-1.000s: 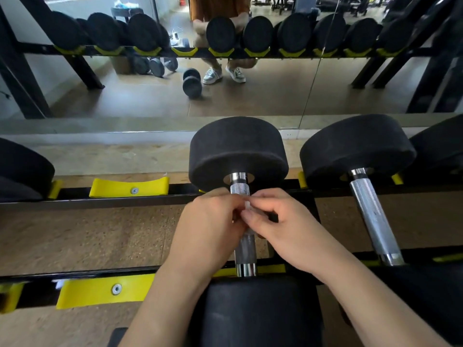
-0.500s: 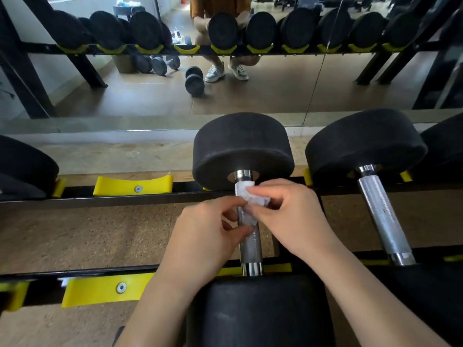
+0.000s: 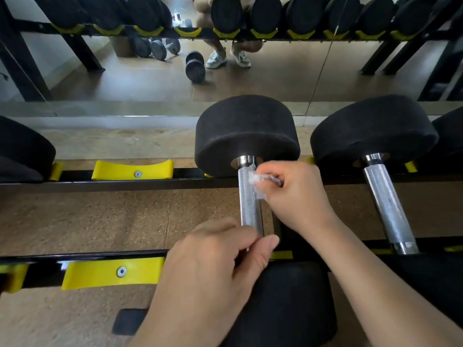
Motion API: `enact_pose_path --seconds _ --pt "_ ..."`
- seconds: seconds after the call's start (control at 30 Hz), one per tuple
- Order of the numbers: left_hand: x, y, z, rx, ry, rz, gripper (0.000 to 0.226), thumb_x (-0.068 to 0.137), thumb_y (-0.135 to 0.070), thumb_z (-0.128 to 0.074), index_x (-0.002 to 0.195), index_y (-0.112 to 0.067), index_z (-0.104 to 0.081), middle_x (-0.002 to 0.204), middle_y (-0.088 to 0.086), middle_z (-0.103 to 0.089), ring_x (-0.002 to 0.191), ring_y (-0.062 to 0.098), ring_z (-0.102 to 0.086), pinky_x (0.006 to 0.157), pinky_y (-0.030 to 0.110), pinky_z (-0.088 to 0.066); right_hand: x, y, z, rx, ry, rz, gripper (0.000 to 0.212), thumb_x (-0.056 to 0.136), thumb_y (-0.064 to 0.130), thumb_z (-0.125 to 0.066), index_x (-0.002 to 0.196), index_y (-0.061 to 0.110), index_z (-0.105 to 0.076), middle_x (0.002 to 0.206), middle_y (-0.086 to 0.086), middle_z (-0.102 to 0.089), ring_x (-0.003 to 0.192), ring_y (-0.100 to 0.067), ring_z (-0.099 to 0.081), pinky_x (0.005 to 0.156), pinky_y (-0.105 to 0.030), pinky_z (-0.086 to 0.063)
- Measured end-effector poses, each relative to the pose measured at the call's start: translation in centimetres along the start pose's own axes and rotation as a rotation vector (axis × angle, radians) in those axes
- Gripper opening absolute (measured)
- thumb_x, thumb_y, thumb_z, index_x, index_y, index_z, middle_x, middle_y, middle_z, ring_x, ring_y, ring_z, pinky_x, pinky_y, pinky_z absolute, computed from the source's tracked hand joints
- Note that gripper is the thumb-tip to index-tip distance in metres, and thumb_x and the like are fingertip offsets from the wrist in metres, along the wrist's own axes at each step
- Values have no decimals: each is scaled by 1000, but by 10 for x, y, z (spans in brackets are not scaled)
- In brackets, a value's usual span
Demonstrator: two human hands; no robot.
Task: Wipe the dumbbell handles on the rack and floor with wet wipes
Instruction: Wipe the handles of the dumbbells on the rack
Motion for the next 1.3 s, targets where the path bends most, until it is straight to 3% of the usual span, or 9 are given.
enact_pose_path --seconds 0.17,0.33,0.43,0.6,0.83,0.97,1.07,1.2,1.3 --pt "2 -4 1 -120 13 21 53 70 -80 -52 61 -27 -60 64 -13 -51 60 5 -52 47 27 -41 9 5 -3 2 -35 40 28 84 19 -56 57 10 -56 50 2 -43 49 -15 -41 47 -29 -32" --pt "2 -5 0 -120 -32 8 47 67 -71 -63 56 -25 -58 61 -12 -47 57 6 -49 45 22 -38 -8 3 4 40 84 41 32 86 14 -63 59 29 -55 53 7 -48 53 -12 -46 49 -23 -35" --pt "3 -4 -2 -149 -24 18 48 66 -70 -64 55 -24 -57 61 -9 -49 56 9 -50 44 24 -38 12 4 1 -114 -26 66 24 83 14 -60 59 13 -59 53 0 -48 52 -17 -46 51 -37 -39" --pt "4 -2 -2 -132 -23 4 48 66 -71 -65 54 -25 -57 60 -12 -49 55 9 -50 44 23 -37 -16 8 11 37 128 -44 10 86 20 -68 84 22 -77 74 9 -68 69 -4 -62 62 -18 -47" --pt "6 -2 -4 -162 -24 4 47 65 -68 -67 52 -25 -55 57 -10 -48 53 8 -49 44 19 -35 3 5 -4 -68 -132 -2 17 89 9 -61 89 13 -77 79 -1 -69 71 -10 -60 62 -23 -44" --pt "7 0 -5 -209 -10 3 45 66 -64 -69 53 -23 -55 57 -8 -49 53 11 -50 44 18 -34 3 15 -7 -105 11 213 24 79 6 -58 82 19 -79 91 6 -65 84 -13 -57 73 -29 -48" --pt "7 2 -6 -249 5 -5 44 67 -64 -70 53 -24 -56 57 -10 -49 53 11 -50 45 17 -34 -4 14 -3 -19 176 149 27 79 1 -61 79 21 -79 91 11 -65 88 -8 -53 78 -27 -45" --pt "5 5 -6 -310 9 3 44 70 -65 -69 56 -24 -59 59 -8 -51 55 12 -51 49 16 -34 -3 -2 1 125 -111 -31 26 78 -5 -68 86 18 -77 90 11 -68 84 -5 -63 73 -13 -48" --pt "5 6 -7 -365 11 31 42 76 -62 -66 57 -25 -60 60 -7 -53 58 12 -53 52 15 -34 -6 -3 1 41 -111 -92 25 80 0 -70 88 22 -77 79 20 -63 75 2 -62 68 -4 -44"
Point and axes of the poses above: each hand's wrist, its own x-axis towards the middle knuckle, its own z-axis out of the back of the hand, y = z × x, the point moved 1 cm from there along x, towards the middle knuckle
